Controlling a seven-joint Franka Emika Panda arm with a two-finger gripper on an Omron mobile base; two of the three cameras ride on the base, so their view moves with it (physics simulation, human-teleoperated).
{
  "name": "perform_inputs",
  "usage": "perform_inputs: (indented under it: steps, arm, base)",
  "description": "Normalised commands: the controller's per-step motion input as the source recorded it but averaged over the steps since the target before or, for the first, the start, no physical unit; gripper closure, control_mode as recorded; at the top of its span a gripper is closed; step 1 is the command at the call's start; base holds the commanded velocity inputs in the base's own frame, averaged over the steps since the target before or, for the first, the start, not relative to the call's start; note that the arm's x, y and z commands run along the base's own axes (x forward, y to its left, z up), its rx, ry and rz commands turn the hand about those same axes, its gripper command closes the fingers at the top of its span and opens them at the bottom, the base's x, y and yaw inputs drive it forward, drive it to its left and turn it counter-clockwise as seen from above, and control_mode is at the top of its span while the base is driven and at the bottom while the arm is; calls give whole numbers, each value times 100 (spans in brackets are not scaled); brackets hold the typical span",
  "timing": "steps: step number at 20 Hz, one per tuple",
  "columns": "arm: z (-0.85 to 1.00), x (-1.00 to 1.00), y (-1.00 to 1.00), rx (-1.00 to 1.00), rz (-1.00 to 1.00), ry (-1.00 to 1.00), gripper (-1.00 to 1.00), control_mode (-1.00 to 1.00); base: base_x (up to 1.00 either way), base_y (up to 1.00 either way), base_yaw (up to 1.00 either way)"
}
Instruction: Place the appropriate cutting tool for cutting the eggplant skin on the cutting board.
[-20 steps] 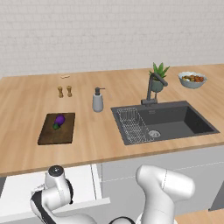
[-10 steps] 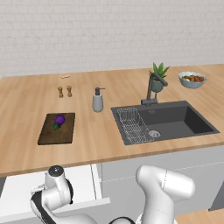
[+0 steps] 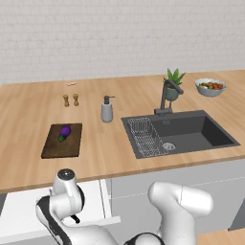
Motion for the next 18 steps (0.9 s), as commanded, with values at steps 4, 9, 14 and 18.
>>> perform_inputs:
  steps: [4,9,14,18]
  arm:
    - [22,-6,-10,1,2,0,100,-100]
    - [13,-26,0,1,0,0,100,-100]
    - [60,-48,0,2,0,0,100,-100]
    - [9,-13,0,0,0,0,100,-100]
  base:
    - [0,0,0]
    - [0,0,0]
    - [0,0,0]
    - [0,0,0]
